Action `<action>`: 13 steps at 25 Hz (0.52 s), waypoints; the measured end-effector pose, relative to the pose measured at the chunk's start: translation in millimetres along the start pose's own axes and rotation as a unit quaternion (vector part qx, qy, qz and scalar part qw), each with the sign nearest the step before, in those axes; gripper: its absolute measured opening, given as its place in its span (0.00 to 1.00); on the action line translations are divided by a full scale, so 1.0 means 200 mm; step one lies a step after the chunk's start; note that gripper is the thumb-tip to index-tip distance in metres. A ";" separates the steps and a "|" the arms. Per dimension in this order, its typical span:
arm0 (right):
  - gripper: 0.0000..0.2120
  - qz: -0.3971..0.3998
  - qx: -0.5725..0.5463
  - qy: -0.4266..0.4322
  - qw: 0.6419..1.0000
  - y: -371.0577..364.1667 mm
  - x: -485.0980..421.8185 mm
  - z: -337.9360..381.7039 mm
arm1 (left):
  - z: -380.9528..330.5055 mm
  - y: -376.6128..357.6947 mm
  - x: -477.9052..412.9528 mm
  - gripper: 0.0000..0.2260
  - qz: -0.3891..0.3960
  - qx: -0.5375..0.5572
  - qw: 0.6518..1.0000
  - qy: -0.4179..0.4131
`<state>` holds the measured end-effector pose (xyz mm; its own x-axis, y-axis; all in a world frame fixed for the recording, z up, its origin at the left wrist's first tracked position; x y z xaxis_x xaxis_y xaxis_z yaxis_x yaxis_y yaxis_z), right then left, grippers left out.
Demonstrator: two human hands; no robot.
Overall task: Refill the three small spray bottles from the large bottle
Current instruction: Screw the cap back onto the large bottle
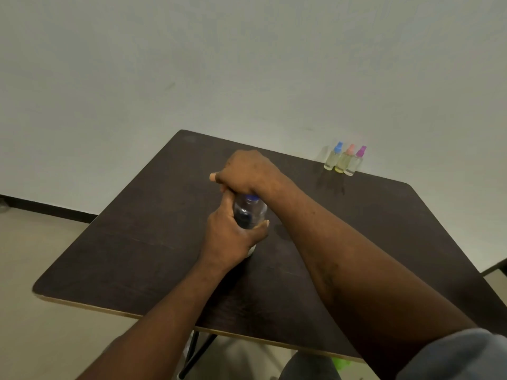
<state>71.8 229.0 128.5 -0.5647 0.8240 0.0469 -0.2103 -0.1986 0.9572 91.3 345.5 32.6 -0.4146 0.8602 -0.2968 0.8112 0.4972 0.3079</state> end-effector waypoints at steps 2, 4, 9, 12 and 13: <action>0.21 0.019 0.001 -0.002 1.000 -0.01 -0.02 -0.01 | 0.00 -0.01 0.01 0.35 0.000 0.002 1.000 0.000; 0.21 -0.001 -0.072 -0.014 0.997 0.00 0.01 -0.03 | -0.01 -0.01 0.02 0.37 0.004 0.011 1.000 -0.003; 0.24 -0.228 -0.223 0.008 0.948 0.08 0.20 -0.01 | -0.03 0.01 0.03 0.32 0.012 0.014 1.000 -0.010; 0.28 -0.284 -0.327 0.016 0.901 0.10 0.28 0.00 | -0.03 0.02 0.04 0.33 0.016 0.010 1.000 -0.010; 0.28 -0.283 -0.364 0.016 0.887 0.09 0.30 -0.01 | -0.03 0.02 0.05 0.34 0.017 0.007 1.000 -0.012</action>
<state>31.8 273.3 148.5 -0.2247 0.8877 -0.4018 -0.9203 -0.0578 0.3869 88.5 356.0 36.2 -0.3774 0.8734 -0.3077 0.8301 0.4664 0.3057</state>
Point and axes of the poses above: each hand's wrist, its own x-axis away from the middle knuckle, its own y-axis out of the back of the hand, z = x × y, the point moved 3 cm from there along -x, towards the middle knuckle, and after that the axes turned 9 degrees about -x, right-handed, at the moved point
